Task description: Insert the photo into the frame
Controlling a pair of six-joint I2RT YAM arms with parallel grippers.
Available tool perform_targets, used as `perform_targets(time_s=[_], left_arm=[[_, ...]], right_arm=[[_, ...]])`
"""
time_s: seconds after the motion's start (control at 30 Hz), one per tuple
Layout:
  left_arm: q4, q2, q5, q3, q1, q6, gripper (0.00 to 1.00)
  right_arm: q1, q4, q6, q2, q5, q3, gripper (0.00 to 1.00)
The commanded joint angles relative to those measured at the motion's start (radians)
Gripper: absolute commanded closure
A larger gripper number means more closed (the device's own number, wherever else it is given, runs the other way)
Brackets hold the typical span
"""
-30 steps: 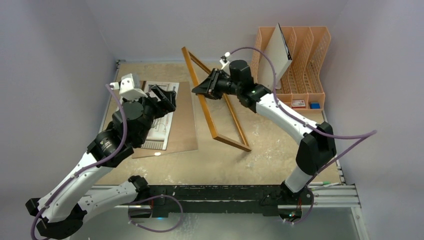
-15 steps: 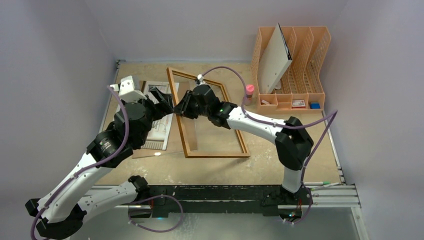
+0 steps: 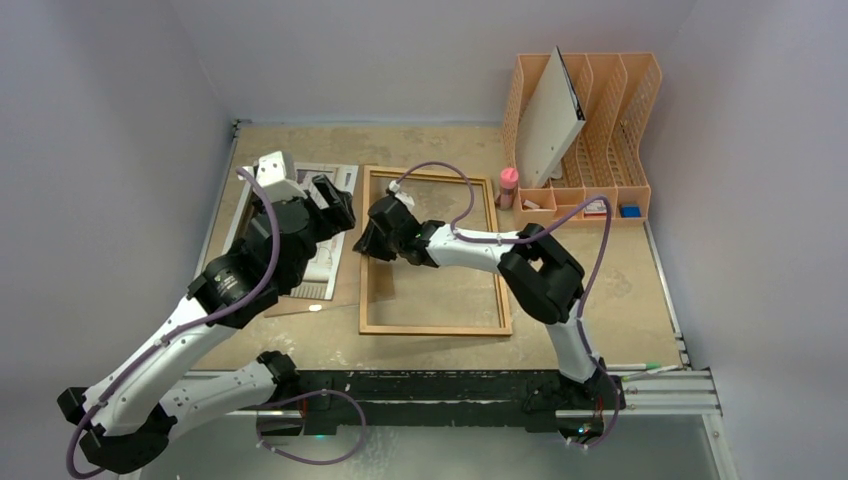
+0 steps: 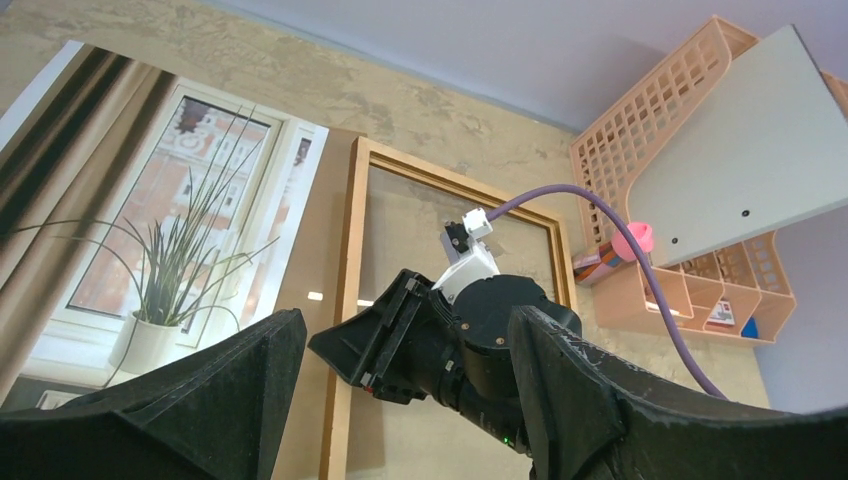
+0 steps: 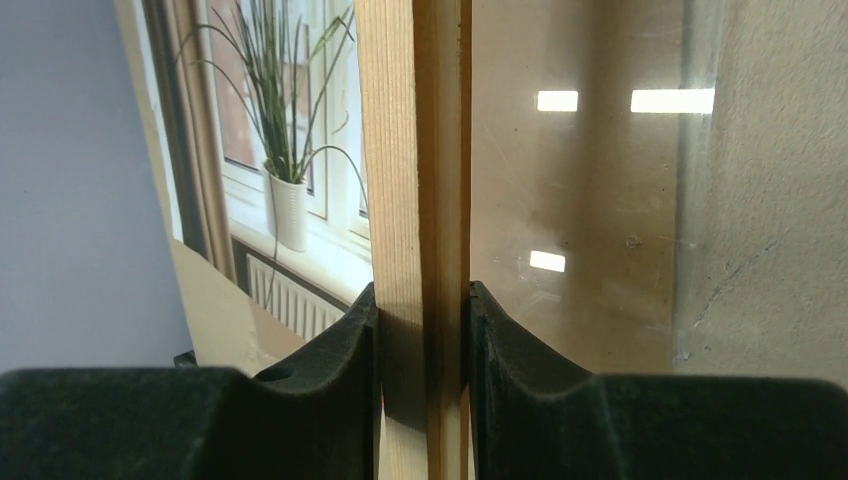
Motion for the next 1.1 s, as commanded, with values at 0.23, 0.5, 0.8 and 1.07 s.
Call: perform_targets(time_s=[0.23, 0.5, 0.8, 1.07], left_arm=[[0.013, 0.017, -0.002, -0.005, 0.001, -0.001, 0.22], [0.005, 0.025, -0.01, -0.012, 0.001, -0.006, 0.22], [0.01, 0.056, -0.023, -0.015, 0.001, -0.009, 0.22], [0.007, 0.096, -0.033, -0.017, 0.001, -0.017, 0.22]], right_arm=[[-0.002, 0.02, 0.084, 0.057, -0.033, 0.06, 0.94], [-0.002, 0.008, 0.069, 0.09, -0.051, 0.07, 0.8], [-0.001, -0.001, 0.05, 0.063, -0.057, 0.066, 0.61], [-0.001, -0.027, 0.029, 0.018, -0.042, 0.058, 0.46]])
